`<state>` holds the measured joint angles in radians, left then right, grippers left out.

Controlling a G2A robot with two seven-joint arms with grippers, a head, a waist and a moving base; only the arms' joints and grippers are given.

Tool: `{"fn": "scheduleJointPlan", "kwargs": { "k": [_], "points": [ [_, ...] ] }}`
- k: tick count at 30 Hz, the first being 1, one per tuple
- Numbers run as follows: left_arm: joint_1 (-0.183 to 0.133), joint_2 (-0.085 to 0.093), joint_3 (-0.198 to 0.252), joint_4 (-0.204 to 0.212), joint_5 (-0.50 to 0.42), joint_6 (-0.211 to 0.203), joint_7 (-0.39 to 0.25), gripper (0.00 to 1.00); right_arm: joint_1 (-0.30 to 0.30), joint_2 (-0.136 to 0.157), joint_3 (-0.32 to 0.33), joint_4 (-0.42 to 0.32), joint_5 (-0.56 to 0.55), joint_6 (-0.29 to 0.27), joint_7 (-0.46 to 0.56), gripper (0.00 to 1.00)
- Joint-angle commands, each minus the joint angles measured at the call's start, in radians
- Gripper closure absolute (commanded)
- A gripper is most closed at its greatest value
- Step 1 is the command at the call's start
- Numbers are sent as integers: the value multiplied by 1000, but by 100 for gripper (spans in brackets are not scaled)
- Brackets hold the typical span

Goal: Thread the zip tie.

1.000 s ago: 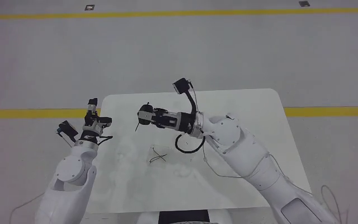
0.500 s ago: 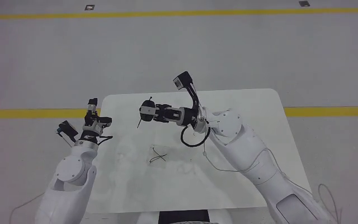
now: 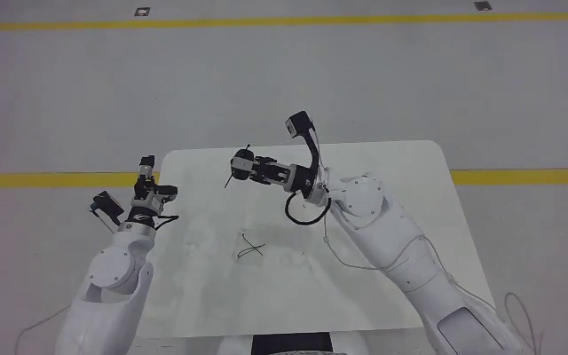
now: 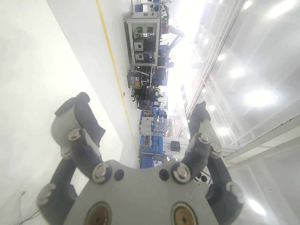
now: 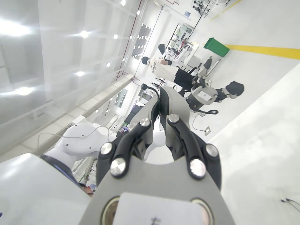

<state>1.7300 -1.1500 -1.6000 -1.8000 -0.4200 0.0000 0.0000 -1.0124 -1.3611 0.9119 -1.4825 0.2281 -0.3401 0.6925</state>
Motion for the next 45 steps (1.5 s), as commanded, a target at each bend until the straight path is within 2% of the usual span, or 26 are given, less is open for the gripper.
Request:
{"fn": "scheduleJointPlan", "kwargs": {
  "k": [1, 12, 15, 18, 22, 26, 27, 37, 39, 41, 43, 45],
  "points": [
    [0, 0, 0, 0, 0, 0, 0, 0, -2, -4, 4, 7, -2, 0, -3, 100],
    [0, 0, 0, 0, 0, 0, 0, 0, -2, -5, 7, 11, -4, 0, -2, 100],
    [-5, -1, 3, 7, -7, 11, -9, 0, -14, -3, 17, 13, -55, 0, -45, 100],
    [-12, 0, 0, 11, -54, 68, -84, 0, -26, -2, 31, 10, -61, 0, -61, 100],
    [-17, 5, -28, 9, -138, 173, -190, 0, -33, -3, 46, 5, -91, 0, -68, 100],
    [-34, 11, -55, 20, -249, 300, -302, 0, -36, -7, 54, -1, -123, 0, -67, 100],
    [-39, 12, -60, 22, -253, 317, -315, 0, -36, -7, 54, -1, -123, 0, -67, 100],
    [-43, 12, -61, 27, -254, 325, -311, 0, -36, -7, 54, -1, -123, 0, -67, 100],
    [-49, 13, -51, 54, -316, 340, -343, 0, -42, -7, 54, -5, -140, 0, -83, 100],
    [-48, 19, -26, 91, -415, 340, -424, 0, -47, -8, 51, -14, -160, 0, -106, 100],
    [-52, 37, -1, 134, -506, 340, -497, 0, -49, -10, 51, -19, -168, 0, -120, 100],
    [-61, 59, 29, 171, -595, 340, -536, 0, -48, -11, 54, -23, -181, 0, -136, 100]
  ]
}}
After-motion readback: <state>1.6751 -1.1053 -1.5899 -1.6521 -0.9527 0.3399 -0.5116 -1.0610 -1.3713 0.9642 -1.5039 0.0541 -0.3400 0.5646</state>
